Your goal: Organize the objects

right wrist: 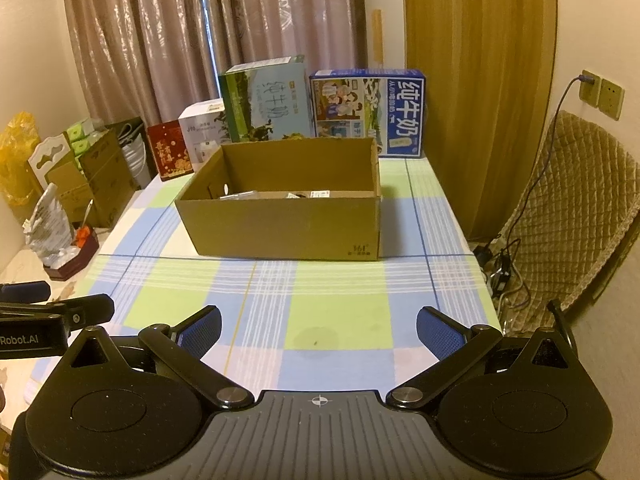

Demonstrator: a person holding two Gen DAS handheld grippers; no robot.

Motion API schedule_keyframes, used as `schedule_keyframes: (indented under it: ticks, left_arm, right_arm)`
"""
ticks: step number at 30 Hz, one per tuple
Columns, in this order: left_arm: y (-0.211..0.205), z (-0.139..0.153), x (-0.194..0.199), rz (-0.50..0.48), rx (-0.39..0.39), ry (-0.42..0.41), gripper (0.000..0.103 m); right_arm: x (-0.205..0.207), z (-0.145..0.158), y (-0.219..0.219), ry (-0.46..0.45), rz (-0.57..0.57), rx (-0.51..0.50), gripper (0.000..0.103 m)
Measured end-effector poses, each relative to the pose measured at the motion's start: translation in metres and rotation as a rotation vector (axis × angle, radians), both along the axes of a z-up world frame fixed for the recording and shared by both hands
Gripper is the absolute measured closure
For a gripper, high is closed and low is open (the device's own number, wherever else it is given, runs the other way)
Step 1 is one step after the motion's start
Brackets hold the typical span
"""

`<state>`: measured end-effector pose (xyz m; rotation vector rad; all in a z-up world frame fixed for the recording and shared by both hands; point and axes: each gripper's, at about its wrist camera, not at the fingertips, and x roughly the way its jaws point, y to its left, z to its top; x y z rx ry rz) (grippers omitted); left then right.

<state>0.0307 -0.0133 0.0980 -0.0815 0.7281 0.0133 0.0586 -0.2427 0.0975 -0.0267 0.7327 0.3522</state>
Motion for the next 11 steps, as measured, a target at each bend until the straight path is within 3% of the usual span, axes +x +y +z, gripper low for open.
schedule_keyframes:
  ticks: [11]
  left_arm:
    - [-0.0022,0.0005,-0.0004,0.001,-0.014,0.0,0.001]
  right_arm:
    - [0.0007,0.0022,-0.0017,-0.005,-0.002,0.001,0.002]
